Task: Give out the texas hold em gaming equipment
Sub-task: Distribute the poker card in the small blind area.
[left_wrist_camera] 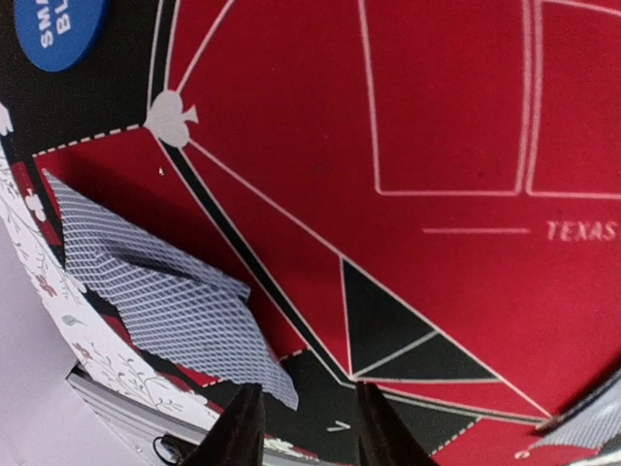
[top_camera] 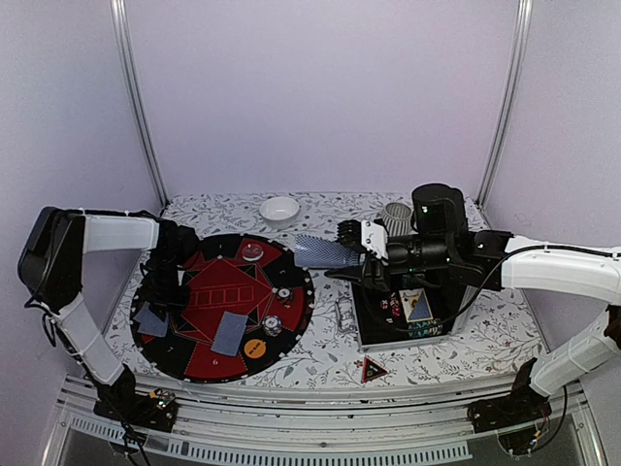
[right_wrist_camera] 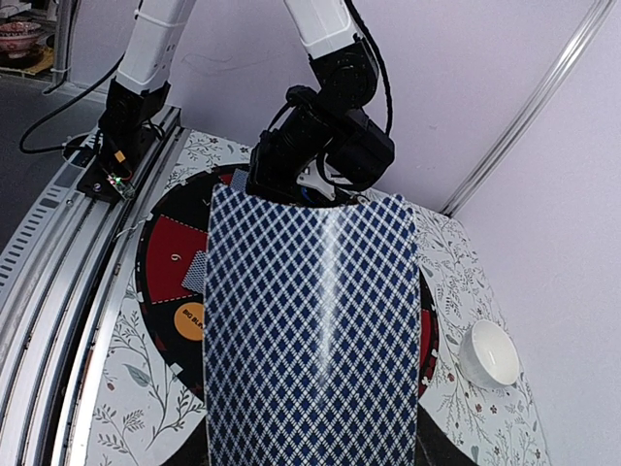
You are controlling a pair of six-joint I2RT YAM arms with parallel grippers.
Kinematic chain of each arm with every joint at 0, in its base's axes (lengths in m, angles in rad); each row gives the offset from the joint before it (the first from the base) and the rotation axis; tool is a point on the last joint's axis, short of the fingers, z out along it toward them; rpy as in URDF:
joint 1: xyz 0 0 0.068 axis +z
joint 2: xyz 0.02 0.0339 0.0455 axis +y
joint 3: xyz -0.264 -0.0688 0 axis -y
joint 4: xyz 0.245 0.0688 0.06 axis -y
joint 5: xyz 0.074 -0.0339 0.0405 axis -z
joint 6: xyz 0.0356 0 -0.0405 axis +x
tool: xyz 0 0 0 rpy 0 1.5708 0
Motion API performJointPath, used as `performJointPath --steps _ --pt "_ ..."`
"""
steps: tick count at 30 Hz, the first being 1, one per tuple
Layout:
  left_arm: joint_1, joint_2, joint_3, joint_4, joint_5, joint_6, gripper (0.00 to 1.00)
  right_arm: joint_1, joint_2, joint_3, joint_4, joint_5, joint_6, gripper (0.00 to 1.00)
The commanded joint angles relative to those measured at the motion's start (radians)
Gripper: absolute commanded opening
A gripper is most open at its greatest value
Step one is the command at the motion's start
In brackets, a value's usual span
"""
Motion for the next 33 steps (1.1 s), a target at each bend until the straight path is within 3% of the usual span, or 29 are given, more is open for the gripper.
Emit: performJointPath --steps 1,8,11,19,33 --pt "-0.013 0.054 -0.036 0.083 -0.027 -0.007 0.29 0.000 -0.003 0.023 -0.002 -0.002 0.016 0.43" --pt "-0.020 0.101 -0.018 0.055 -0.103 -0.030 0.29 0.001 -0.007 0.019 -0.001 0.001 0.014 0.43" --pt "-0.024 0.105 -0.016 0.055 -0.105 -0.032 0.22 0.001 -0.002 0.022 -0.004 0.002 0.011 0.43" --pt "-0.039 0.107 -0.021 0.037 -0.144 -0.034 0.19 0.001 -0.003 0.021 -0.005 0.001 0.010 0.43" --pt "-0.111 0.097 -0.022 0.008 -0.149 -0.037 0.03 0.000 -0.005 0.021 -0.004 0.004 0.015 0.43"
